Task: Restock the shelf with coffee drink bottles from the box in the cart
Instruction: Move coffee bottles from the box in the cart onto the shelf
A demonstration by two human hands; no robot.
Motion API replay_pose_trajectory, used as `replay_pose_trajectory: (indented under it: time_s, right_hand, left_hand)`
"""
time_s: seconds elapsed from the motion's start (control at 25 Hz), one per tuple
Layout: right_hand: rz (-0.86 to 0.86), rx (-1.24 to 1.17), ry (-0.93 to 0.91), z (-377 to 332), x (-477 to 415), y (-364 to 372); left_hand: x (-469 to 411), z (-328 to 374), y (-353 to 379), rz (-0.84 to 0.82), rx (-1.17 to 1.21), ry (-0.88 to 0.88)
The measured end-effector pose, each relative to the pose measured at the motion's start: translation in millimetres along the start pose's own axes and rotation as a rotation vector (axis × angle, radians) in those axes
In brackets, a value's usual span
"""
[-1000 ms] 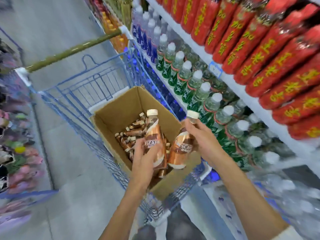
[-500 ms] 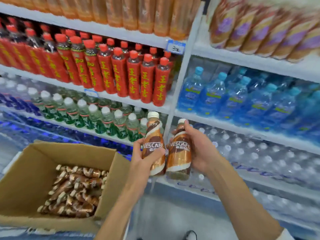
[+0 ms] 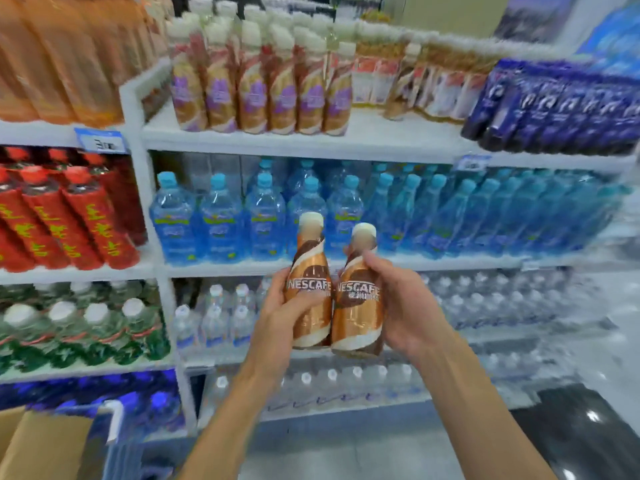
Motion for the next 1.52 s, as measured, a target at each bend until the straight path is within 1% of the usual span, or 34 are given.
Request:
replay_pose_trajectory:
  time_s: [0.16, 0.24, 0.36, 0.52, 0.64, 0.84, 0.96, 1.16, 1.24, 1.32, 1.52]
  right_hand:
    - [-0.004, 0.04, -0.044, -57, 3, -57]
    - [0.003, 0.039, -0.044, -75, 2, -75]
    - [0.001, 0.058, -0.043, -102, -5, -98]
    - [-0.031, 0.058, -0.074, -134, -27, -107]
    - [-0.043, 0.038, -0.097, -158, -55, -108]
    - [-0.017, 0.091, -0.139, -203, -105, -96]
    - [0.014, 0.1, -0.191, -231, -137, -84]
    - [-0.03, 0.086, -0.258, -263, -177, -61]
    - [-0.072, 0.104, -0.315, -277, -187, -53]
    - [-0.094, 0.13, -0.412, -293, -199, -46]
    - [-0.05, 0.334, -0.623, -327, -223, -38]
  left_hand:
    - [-21, -17, 77, -0.041, -0.009, 0.013]
    - [-29, -22, 102, -0.044, -0.031, 0.024]
    - [-43, -29, 133, -0.032, -0.078, 0.025]
    - [-74, -23, 156, -0.032, -0.124, 0.048]
    - [-110, -13, 167, -0.041, -0.123, 0.075]
    - [-178, 8, 177, -0.061, -0.111, 0.114]
    - [-217, 27, 180, -0.103, -0.116, 0.139]
    - [-267, 58, 183, -0.148, -0.142, 0.212]
    - [-283, 69, 186, -0.161, -0.147, 0.244]
    - [-301, 80, 189, -0.162, -0.186, 0.297]
    - [-340, 98, 195, -0.124, -0.316, 0.389]
Point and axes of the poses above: each hand's wrist, its own x-axis away from the middle knuckle, its own y-axis out of the palm, z = x × y, the point moved 5 cm from there along -x, towards the middle knuckle, and after that the axes turned 1 degree about -x, right-handed, at the moved point
